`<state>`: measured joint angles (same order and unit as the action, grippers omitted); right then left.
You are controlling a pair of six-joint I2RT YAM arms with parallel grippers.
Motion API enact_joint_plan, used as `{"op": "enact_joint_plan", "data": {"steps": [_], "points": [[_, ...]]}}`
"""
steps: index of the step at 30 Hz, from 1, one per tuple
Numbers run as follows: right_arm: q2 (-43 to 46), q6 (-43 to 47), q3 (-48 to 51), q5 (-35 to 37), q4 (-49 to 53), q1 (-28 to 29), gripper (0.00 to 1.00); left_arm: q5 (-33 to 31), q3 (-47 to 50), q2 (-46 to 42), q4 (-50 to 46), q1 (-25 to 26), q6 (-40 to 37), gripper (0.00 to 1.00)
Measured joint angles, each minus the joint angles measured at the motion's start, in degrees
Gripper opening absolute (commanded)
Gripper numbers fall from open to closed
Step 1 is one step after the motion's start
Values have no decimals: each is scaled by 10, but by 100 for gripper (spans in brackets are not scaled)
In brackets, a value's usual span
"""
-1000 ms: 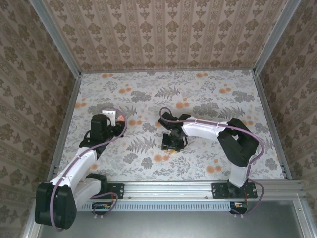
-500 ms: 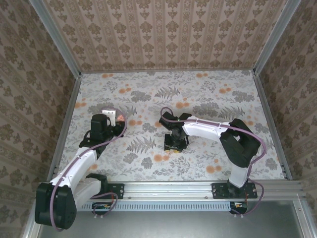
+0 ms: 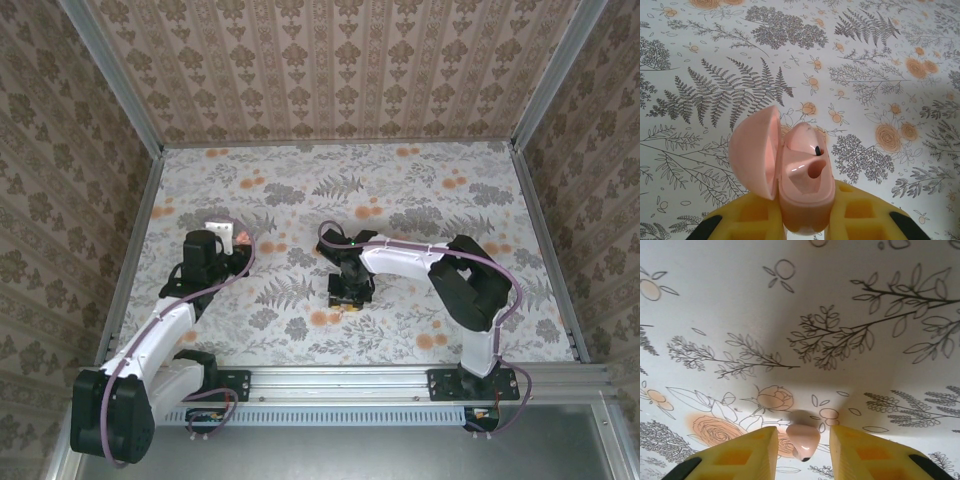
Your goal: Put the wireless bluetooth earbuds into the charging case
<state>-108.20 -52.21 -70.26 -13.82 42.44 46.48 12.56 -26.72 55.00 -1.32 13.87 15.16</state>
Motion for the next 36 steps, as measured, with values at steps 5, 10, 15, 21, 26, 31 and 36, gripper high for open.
{"op": "enact_joint_plan", "data": {"steps": [5, 10, 15, 21, 26, 31, 36], "points": [[-8, 0, -5, -2, -2, 4, 32, 0, 0, 0, 0, 0, 0, 11], [-10, 0, -9, -1, 2, 10, 32, 0, 0, -4, 0, 0, 0, 11], [-13, 0, -9, -1, 2, 15, 27, 0, 0, -4, 0, 0, 0, 11], [-18, 0, -12, 1, 7, 16, 26, -2, 0, -7, 0, 0, 0, 11], [-21, 1, -14, 2, 12, 16, 21, -3, 0, -9, -1, 0, 0, 11], [-21, 2, -16, 9, 13, 18, 19, -4, 0, -11, -6, 0, 0, 11], [-12, 2, -11, 28, 8, 22, 17, -1, 0, -11, -7, 1, 0, 11]]}}
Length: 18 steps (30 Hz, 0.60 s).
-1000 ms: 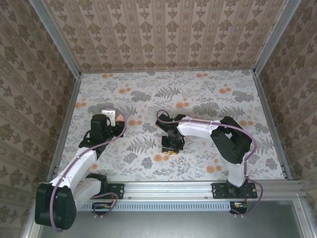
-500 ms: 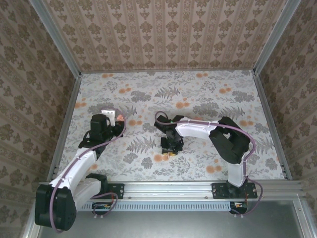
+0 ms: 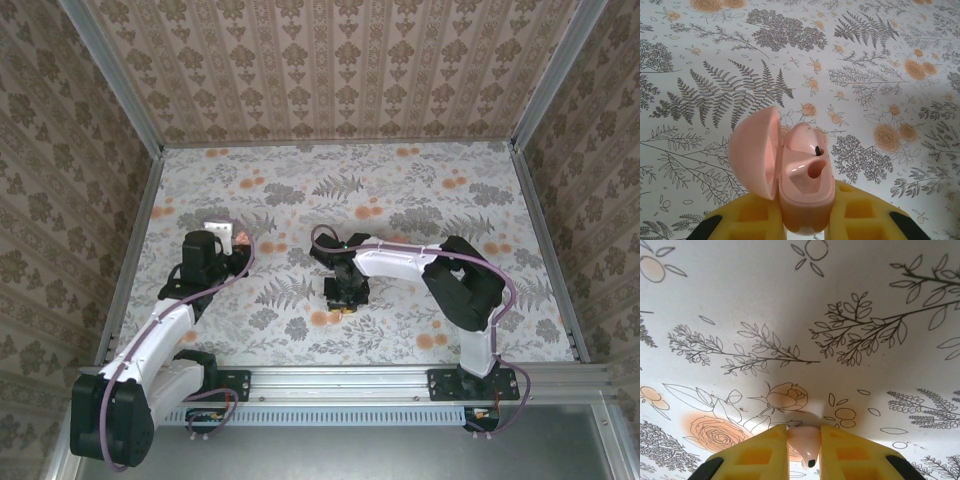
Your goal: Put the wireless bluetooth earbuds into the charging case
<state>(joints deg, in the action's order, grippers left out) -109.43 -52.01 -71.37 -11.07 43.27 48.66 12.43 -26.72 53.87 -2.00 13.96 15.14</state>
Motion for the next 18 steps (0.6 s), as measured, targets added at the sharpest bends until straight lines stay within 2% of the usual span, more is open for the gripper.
{"op": "enact_joint_plan", "data": {"steps": [9, 18], "points": [[94, 1, 67, 75, -56, 2, 17, 56, 15, 10, 67, 20, -6, 11], [235, 56, 174, 143, -195, -3, 18, 123, 36, 88, 190, 106, -49, 10]]}}
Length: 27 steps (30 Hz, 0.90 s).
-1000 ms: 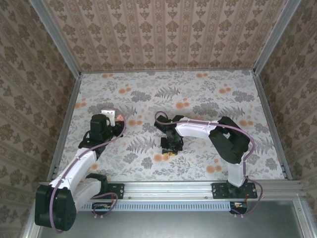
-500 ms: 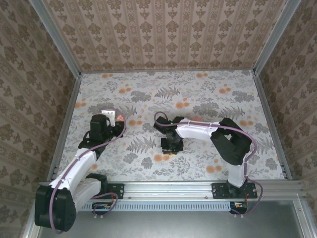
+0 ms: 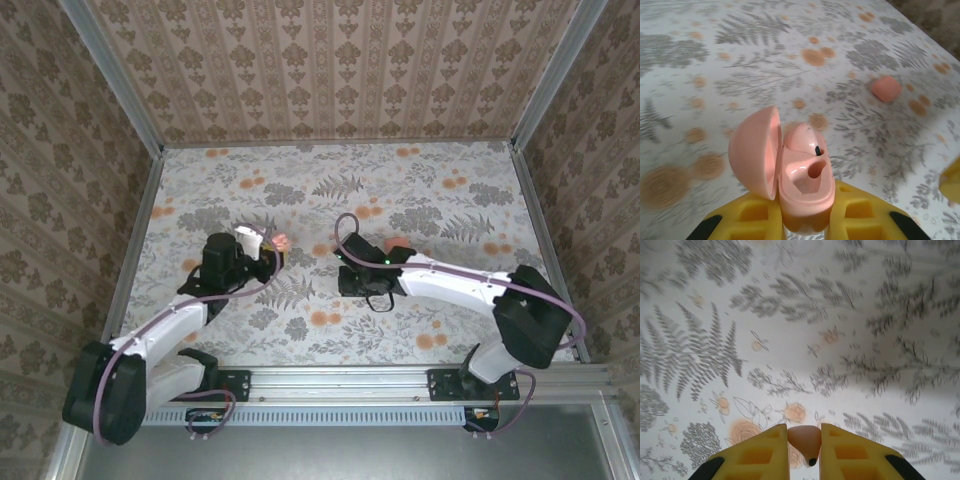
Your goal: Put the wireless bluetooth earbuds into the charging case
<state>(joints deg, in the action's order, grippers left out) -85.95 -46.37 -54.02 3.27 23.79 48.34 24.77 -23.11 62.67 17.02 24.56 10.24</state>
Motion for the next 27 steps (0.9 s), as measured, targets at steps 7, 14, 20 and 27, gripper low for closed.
{"op": "enact_joint_plan", "data": {"steps": [7, 14, 20, 27], "points": [[73, 91, 67, 11, -112, -31, 18, 50, 6, 82, 83, 53, -50, 11], [139, 180, 96, 2, -186, -51, 18, 108, 3, 119, 118, 64, -101, 11], [172, 247, 114, -41, -229, -55, 20, 161, -10, 137, 130, 73, -123, 11], [175, 299, 113, -106, -253, -55, 20, 207, -36, 146, 130, 84, -137, 11]]}}
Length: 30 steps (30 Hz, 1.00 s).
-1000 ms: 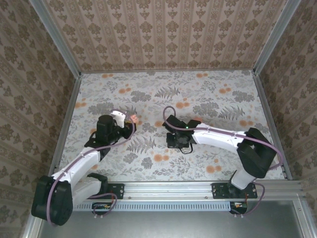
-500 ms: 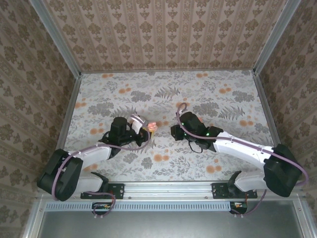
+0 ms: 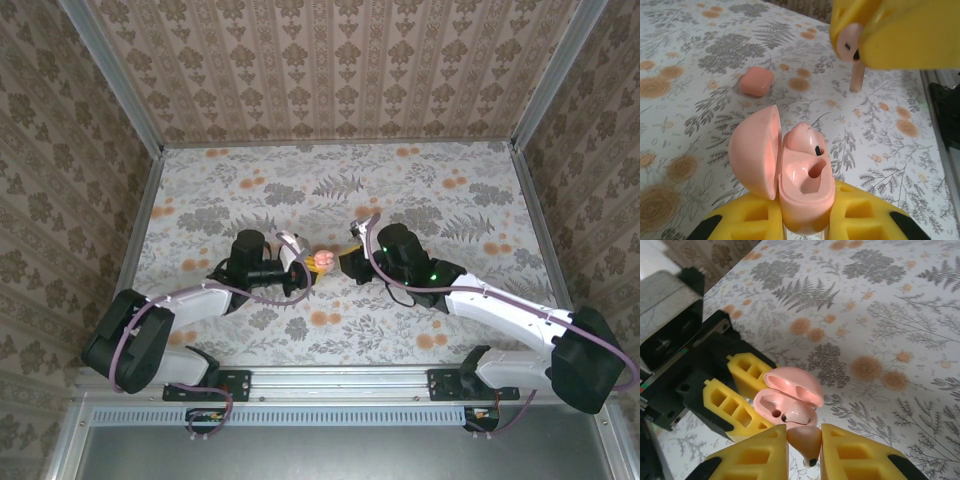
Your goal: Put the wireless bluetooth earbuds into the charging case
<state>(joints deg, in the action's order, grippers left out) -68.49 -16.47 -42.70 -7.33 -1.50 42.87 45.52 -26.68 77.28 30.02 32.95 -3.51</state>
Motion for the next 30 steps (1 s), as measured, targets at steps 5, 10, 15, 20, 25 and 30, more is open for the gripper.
{"op": "enact_joint_plan", "data": {"steps": [5, 10, 15, 20, 25, 30], "points": [[-9, 19, -13, -35, -3, 0, 19, 21, -15, 0, -5, 5, -9, 11], [-23, 29, -28, -57, -14, 0, 20, 30, -24, 0, -13, 8, -15, 11], [-33, 34, -33, -67, -15, 0, 20, 34, -28, 0, -15, 9, -17, 11], [-40, 42, -34, -67, -14, 0, 20, 38, -28, 0, -17, 13, -17, 11], [-40, 44, -34, -67, -16, 0, 20, 42, -29, 0, -18, 15, -17, 11], [-40, 44, -34, -70, -17, 0, 20, 42, -30, 0, -18, 16, -17, 11]]}}
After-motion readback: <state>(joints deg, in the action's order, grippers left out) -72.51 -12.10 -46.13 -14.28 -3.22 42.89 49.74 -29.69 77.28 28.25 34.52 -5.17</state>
